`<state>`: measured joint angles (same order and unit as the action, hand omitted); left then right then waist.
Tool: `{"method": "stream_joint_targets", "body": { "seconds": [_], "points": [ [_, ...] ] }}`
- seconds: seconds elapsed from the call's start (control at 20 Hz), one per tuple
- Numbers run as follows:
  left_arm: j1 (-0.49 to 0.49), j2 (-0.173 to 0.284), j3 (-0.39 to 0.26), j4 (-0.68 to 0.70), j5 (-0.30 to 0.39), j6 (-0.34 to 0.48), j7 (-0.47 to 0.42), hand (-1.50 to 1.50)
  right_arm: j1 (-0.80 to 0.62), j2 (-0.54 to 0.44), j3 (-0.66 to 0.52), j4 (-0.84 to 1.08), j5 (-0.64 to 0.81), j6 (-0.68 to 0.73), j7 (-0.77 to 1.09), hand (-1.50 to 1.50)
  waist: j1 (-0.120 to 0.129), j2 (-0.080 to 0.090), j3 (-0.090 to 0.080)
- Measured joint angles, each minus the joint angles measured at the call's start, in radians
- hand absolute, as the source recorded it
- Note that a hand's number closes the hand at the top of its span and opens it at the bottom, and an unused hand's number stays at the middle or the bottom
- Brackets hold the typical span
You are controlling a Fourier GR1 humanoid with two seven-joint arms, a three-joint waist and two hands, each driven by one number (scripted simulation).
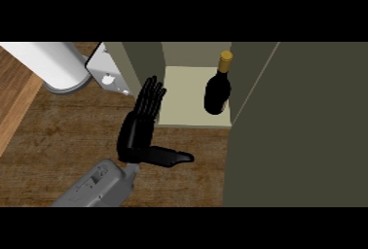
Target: Pick up the wine, place it into the cabinet and close the cabinet
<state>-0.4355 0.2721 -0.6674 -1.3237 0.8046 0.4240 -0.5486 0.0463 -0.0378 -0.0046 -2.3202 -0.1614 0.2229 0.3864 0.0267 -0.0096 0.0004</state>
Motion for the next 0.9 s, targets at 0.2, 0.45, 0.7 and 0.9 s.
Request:
{"method": "stream_joint_targets", "body": {
  "seconds": [0.2,0.45,0.7,0.9],
  "points": [
    [0.116,0.062,-0.024,-0.227,-0.046,0.067,0.058,-1.50,-0.002,0.002,0.013,0.004,0.015,0.000,-0.004,-1.50,-0.009,0.003,0.000],
    [0.241,0.137,-0.026,-0.453,-0.092,0.112,0.113,-1.50,-0.011,-0.031,0.025,-0.001,0.019,0.032,0.018,1.50,-0.015,0.005,0.000],
    [0.350,0.194,0.002,-0.567,-0.111,0.134,0.112,-1.50,0.004,-0.111,0.054,-0.011,-0.012,0.146,0.028,1.50,-0.013,0.006,0.000],
    [0.459,0.257,0.031,-0.661,-0.132,0.156,0.101,-1.50,0.053,-0.144,0.123,-0.068,-0.045,0.214,0.063,1.50,-0.014,0.005,0.000]
  ]
}}
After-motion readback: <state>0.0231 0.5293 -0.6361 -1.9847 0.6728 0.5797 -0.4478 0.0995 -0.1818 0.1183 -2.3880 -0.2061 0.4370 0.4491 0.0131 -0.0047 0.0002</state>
